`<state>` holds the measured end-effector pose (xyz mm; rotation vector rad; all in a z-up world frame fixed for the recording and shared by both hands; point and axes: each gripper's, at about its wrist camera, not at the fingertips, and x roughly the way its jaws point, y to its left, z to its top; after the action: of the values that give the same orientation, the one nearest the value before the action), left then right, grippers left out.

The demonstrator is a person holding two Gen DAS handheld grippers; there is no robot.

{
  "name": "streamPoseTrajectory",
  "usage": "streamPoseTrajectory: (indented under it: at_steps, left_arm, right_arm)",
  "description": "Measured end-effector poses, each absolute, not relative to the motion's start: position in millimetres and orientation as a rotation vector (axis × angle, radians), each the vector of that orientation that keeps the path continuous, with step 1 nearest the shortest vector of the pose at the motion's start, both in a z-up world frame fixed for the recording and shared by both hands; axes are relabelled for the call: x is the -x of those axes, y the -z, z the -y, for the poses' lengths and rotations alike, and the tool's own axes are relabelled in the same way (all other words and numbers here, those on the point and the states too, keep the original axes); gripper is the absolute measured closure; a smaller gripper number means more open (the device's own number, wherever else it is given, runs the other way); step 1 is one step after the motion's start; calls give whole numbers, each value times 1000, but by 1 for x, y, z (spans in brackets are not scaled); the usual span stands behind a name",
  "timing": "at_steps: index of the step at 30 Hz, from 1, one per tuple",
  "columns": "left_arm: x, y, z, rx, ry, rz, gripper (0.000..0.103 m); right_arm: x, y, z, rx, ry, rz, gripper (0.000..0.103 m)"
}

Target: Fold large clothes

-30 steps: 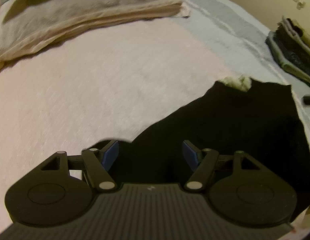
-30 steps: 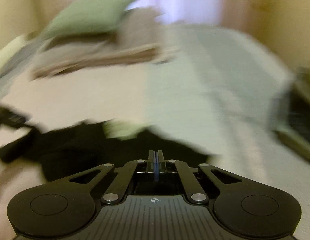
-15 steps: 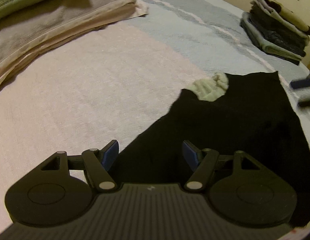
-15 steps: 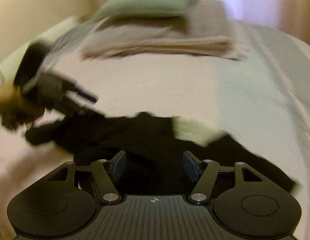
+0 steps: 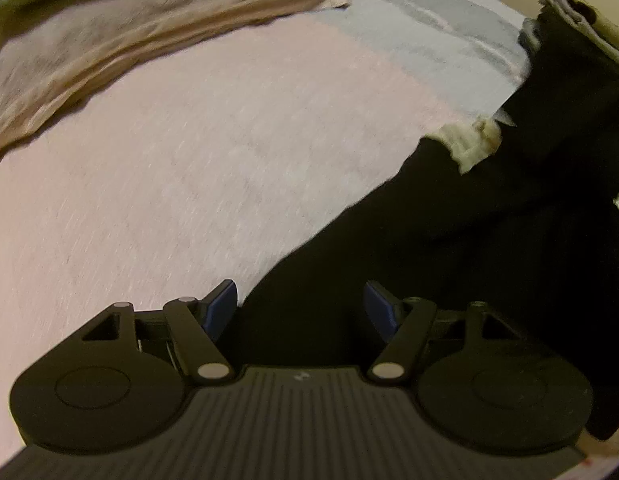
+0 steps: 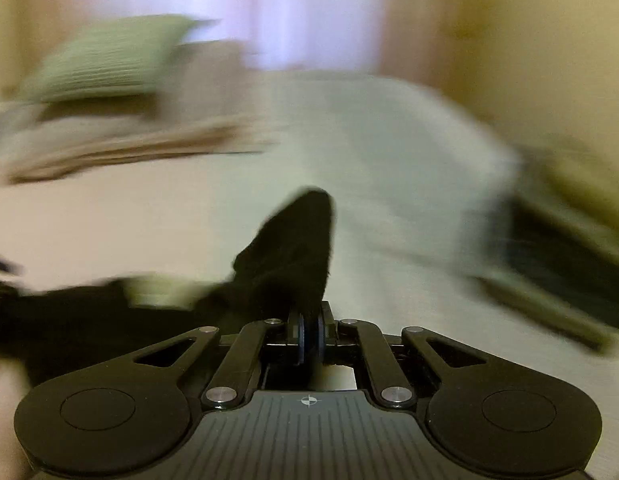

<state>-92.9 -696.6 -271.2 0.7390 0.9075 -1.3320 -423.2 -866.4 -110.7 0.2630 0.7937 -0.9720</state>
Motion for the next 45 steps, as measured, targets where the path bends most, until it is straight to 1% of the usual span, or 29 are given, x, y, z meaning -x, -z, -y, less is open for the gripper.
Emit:
streamPoseTrajectory:
  at_steps: [1,3,5,6,8,11,14,17,19,21,22,23,24,25,26,29,31,36,37,39,42,44,45]
  left_arm:
    - [95,270,703,-731,1348,-902,37]
    - [101,267,716,-728,1380,-885,37]
    - [107,265,732,-736,1427,-867,37]
    - [111,266,740,-746,1453,-858,37]
    - [118,271,755,-770,1489,-851,37]
    - [119,287,777,-800,1531,-888,37]
    - [114,310,791,-816,1566,-978,38]
    - [107,326,797,-817,1594,-1067,40]
    - [103,333,803,-834,1604,-1107,41]
    - [101,339,808,-854,1608,-1156,46]
    - [101,341,810,-864,1607,-1169,55]
    - [102,340,811,-875,1601,-1165,64]
    - [102,339,812,-887,1596,-1161,71]
    - [103,337,812,-892,1590,-1160,85]
    - [103,333,809,-886,1582,-1160,89]
    - [110,303,786,-833,1565,-1078,92]
    - [116,270,761,-764,1550,-1012,92]
    - [120,165,676,-567,1439,-848,95]
    - [116,143,661,-541,1413,-825,103]
    - [107,91,632,-511,1369,-747,103]
    - [88,24,614,-483,1338,-659,102]
    - [69,-4,624,-485,1311,-602,102]
    - [60,-8,635,-485,1301,-586,102]
  right_arm:
    - [442,109,874,-253,1072,-817,100]
    - [477,111,895,-305,1265,-885,96]
    - [488,110,899,-329,1309,-882,83]
    - [483,111,896,-316,1272,-863,79]
    - [459,120,890,-306,1128,-832,65]
    - [411,158,905,-380,802,-830,55]
    - [360,198,930,-368,544,-874,50]
    - [322,236,958,-296,361,-950,49]
    - [311,249,975,-296,298,-988,49]
    - [305,262,991,-341,230,-1042,50]
    - [303,264,993,-364,207,-1058,63]
    - [304,263,990,-380,187,-1058,96]
    - [305,260,988,-390,183,-1071,101]
    - [305,251,981,-374,203,-1062,102]
    - [308,237,972,-353,221,-1036,103]
    - [315,189,940,-293,261,-962,103]
    - [323,153,912,-246,283,-892,103]
    - [326,50,860,-187,298,-715,103]
    - [321,27,856,-178,293,-676,103]
    - [306,-12,857,-159,269,-614,103]
    - [255,-34,874,-100,221,-567,103]
    - [208,-28,900,-76,212,-559,103]
    - [186,-20,915,-86,217,-557,103]
